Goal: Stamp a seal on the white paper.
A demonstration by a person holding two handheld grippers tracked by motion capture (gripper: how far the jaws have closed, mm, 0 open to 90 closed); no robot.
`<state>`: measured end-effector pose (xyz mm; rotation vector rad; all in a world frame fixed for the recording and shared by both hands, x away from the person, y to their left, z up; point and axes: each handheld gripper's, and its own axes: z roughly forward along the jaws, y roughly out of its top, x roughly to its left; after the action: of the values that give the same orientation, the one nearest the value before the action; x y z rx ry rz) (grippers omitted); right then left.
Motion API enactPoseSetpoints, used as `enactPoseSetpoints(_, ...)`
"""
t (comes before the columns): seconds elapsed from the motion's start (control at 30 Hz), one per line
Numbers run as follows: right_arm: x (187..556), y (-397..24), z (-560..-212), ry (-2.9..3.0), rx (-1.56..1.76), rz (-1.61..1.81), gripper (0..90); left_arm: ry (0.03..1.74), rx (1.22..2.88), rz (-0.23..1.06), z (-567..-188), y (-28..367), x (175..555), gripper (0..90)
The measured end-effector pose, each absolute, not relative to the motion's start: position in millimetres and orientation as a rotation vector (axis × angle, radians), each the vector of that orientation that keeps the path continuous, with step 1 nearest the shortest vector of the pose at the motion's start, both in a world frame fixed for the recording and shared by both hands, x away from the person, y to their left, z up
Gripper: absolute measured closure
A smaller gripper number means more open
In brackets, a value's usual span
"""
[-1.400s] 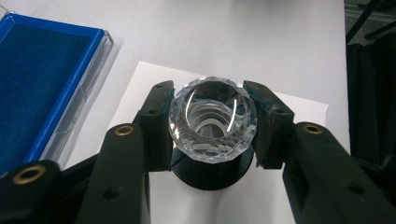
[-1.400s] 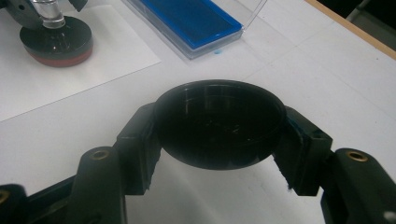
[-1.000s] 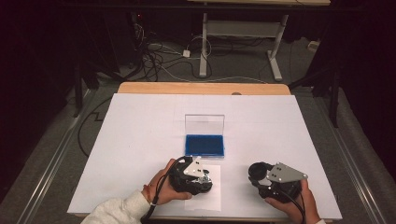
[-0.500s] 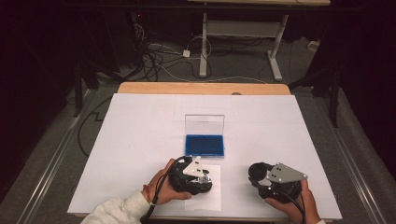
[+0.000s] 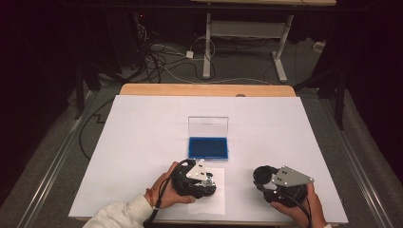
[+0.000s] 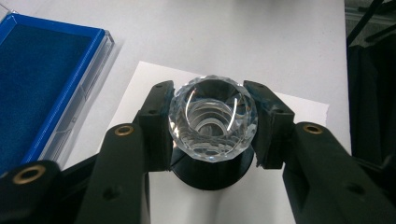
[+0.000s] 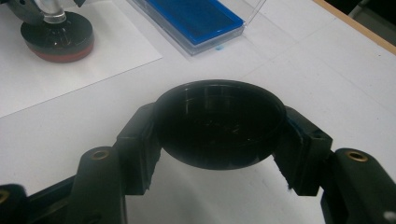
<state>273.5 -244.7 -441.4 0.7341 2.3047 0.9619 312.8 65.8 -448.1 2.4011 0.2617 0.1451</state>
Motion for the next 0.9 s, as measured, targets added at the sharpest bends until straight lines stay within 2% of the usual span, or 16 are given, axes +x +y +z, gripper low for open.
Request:
enactPoseSetpoints(0.17,273.7,-244.7,-441.4,2.304,0.731,0.961,38.6,0.283,2.372,0.109,-444.2,67.5,315.6,54.6)
enactPoseSetpoints(0.37,273.6,-245.5,-440.8,2.299,0.736,0.963,38.6,0.289,2.302,0.166,-423.2,75.1,315.2,54.6)
enactPoseSetpoints(0.9,272.4,-245.1,-439.3,2.293,0.734,0.972,38.6,0.349,2.218,0.273,-399.5,107.1,319.4,54.6)
